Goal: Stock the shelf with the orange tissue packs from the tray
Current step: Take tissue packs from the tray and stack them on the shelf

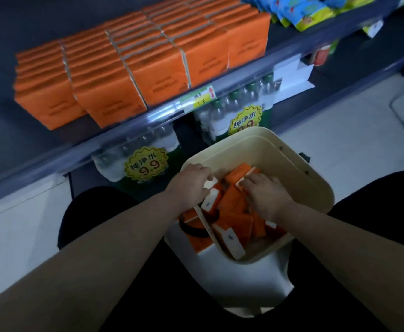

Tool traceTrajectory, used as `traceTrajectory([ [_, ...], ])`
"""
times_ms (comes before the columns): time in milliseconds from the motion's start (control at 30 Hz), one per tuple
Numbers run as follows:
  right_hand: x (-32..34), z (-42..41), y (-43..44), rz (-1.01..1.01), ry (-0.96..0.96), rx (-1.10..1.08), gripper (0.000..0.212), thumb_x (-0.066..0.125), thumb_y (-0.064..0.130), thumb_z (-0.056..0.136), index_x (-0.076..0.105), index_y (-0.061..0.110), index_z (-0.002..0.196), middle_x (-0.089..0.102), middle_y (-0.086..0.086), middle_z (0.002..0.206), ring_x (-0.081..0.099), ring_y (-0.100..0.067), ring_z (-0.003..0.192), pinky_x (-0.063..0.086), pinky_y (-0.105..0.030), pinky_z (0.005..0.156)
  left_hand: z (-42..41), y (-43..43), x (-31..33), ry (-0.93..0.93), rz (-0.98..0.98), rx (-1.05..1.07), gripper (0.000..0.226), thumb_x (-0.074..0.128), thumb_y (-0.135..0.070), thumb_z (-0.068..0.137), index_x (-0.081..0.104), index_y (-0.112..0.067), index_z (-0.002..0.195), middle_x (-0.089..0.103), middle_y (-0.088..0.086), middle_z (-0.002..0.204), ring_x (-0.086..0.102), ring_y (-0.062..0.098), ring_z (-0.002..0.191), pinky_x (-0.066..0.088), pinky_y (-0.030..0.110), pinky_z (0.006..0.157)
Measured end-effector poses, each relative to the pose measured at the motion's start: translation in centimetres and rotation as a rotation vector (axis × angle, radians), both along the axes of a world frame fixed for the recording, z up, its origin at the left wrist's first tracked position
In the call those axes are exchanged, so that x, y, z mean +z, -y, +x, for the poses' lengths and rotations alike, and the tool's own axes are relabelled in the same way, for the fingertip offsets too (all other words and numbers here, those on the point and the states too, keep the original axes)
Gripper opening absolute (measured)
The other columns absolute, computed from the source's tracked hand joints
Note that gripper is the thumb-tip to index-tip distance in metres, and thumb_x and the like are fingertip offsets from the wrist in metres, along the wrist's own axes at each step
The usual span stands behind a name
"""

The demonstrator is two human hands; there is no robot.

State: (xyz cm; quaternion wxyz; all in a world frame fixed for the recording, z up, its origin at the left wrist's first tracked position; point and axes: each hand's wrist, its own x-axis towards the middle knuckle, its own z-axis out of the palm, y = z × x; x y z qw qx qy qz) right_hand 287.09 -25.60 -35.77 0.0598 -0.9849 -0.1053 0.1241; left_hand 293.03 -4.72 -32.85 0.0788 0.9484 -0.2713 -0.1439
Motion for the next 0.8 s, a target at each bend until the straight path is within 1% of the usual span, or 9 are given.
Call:
traceTrajectory([
  [100,-2.1,-0.2,0.7,-0.001,-0.071,-0.061,0.047,0.045,0.033,0.093,0.036,0.027,0.139,0.042,-0.001,0.141,0.037,-0.023,0.130,0.031,-0.039,0.100,-0.1,1.5,-2.1,-0.144,0.075,-0.087,0.032,0.067,-0.033,0.085,0.058,-0.023,0.114,0.054,0.000,0.110,0.048,0.019,0.106,0.041,0.029,0.076],
  [233,-3.4,-0.6,2.0,0.050,-0.110,-0.139,0.038,0.042,0.033,0.095,0.042,0.025,0.132,0.046,-0.002,0.135,0.041,-0.024,0.125,0.034,-0.040,0.096,-1.4,4.2,-5.9,-0.333,0.178,-0.218,0.039,0.075,-0.035,0.076,0.062,-0.021,0.110,0.062,0.002,0.109,0.057,0.021,0.100,0.051,0.036,0.081],
  [333,-4.2,-1.7,2.9,0.093,-0.126,-0.165,0.037,0.039,0.037,0.096,0.045,0.024,0.130,0.046,-0.002,0.133,0.042,-0.024,0.123,0.034,-0.041,0.097,-2.6,6.0,-8.3,-0.443,0.262,-0.246,0.055,0.081,-0.031,0.072,0.058,-0.018,0.120,0.058,0.006,0.119,0.057,0.025,0.109,0.048,0.032,0.086],
  [467,-5.0,-2.9,4.3,0.090,-0.137,-0.222,0.036,0.039,0.033,0.095,0.047,0.025,0.130,0.046,0.000,0.135,0.042,-0.022,0.125,0.034,-0.039,0.098,-3.9,7.5,-10.6,-0.540,0.364,-0.263,0.076,0.085,-0.032,0.065,0.050,-0.029,0.132,0.048,0.001,0.137,0.046,0.024,0.125,0.041,0.040,0.102],
  [533,-5.2,-3.2,4.7,0.110,-0.145,-0.241,0.036,0.041,0.032,0.095,0.048,0.024,0.129,0.047,-0.002,0.134,0.042,-0.023,0.124,0.033,-0.039,0.099,-3.8,9.2,-12.0,-0.577,0.469,-0.306,0.073,0.083,-0.033,0.068,0.051,-0.027,0.133,0.052,-0.001,0.131,0.049,0.022,0.122,0.043,0.040,0.099],
  [600,-5.2,-2.9,4.7,0.121,-0.153,-0.244,0.037,0.046,0.030,0.093,0.048,0.023,0.129,0.046,-0.002,0.134,0.042,-0.024,0.124,0.031,-0.038,0.100,-3.5,11.2,-11.7,-0.653,0.444,-0.245,0.065,0.083,-0.025,0.070,0.055,-0.023,0.129,0.060,-0.001,0.120,0.059,0.020,0.110,0.049,0.034,0.080],
  [633,-5.3,-2.7,4.6,0.126,-0.151,-0.243,0.037,0.047,0.029,0.092,0.048,0.023,0.129,0.046,-0.002,0.135,0.042,-0.024,0.124,0.030,-0.039,0.100,-3.1,11.6,-12.1,-0.660,0.424,-0.241,0.060,0.081,-0.021,0.073,0.056,-0.021,0.128,0.061,0.000,0.120,0.060,0.022,0.111,0.048,0.033,0.076],
  [733,-5.4,-1.9,4.0,0.154,-0.140,-0.224,0.036,0.046,0.027,0.094,0.047,0.023,0.129,0.046,-0.003,0.134,0.041,-0.025,0.123,0.033,-0.042,0.101,-2.8,10.7,-11.7,-0.642,0.451,-0.332,0.043,0.065,-0.021,0.089,0.055,-0.020,0.131,0.054,0.003,0.134,0.052,0.024,0.123,0.043,0.031,0.091],
  [800,-5.6,-1.5,3.6,0.159,-0.128,-0.201,0.037,0.046,0.025,0.093,0.046,0.023,0.131,0.046,-0.003,0.134,0.042,-0.025,0.123,0.035,-0.042,0.100,-2.2,8.8,-12.2,-0.589,0.395,-0.321,0.040,0.058,-0.031,0.091,0.054,-0.028,0.131,0.053,0.004,0.136,0.056,0.026,0.118,0.044,0.029,0.086],
])
